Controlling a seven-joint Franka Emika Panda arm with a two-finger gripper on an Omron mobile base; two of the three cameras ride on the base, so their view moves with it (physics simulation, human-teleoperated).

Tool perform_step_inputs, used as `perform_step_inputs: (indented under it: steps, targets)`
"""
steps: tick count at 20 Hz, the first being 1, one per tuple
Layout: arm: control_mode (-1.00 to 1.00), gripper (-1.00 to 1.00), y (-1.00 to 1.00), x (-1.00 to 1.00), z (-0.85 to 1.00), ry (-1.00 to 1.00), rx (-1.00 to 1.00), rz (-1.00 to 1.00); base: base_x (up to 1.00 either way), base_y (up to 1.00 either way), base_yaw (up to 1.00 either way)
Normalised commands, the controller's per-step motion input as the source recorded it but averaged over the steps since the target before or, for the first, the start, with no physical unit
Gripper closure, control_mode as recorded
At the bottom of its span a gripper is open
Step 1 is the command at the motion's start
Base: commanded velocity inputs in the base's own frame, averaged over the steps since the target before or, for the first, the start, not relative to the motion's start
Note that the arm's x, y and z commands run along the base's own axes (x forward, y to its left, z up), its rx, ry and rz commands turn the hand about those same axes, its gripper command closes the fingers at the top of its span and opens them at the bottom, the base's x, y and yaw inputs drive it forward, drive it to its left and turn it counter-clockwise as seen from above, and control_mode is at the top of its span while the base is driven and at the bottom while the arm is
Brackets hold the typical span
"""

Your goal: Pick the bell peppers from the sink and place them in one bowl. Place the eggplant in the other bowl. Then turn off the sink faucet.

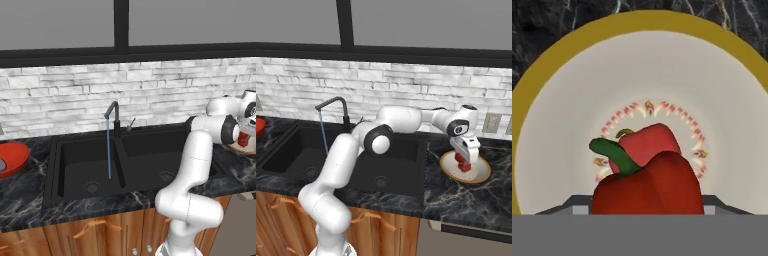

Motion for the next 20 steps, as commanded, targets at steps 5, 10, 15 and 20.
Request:
perform_step_inputs:
  steps: [5,10,15,20]
  targets:
    - [-1.0,-1.0,-0.1,-0.05,-0.12,0.0,0.04,0.0,0.0,0.0,0.0]
    - [-1.0,-1.0,0.21,-0.26,0.02,0.0,0.0,-0.01,0.0,0.0,0.0]
    - [-1.0,-1.0,0.36,-0.23,0.24,0.0,0.0,0.0,0.0,0.0,0.0]
    - [-1.0,-1.0,0.75,-0.21,0.32,0.0,-0.07,0.0,0.0,0.0,0.0]
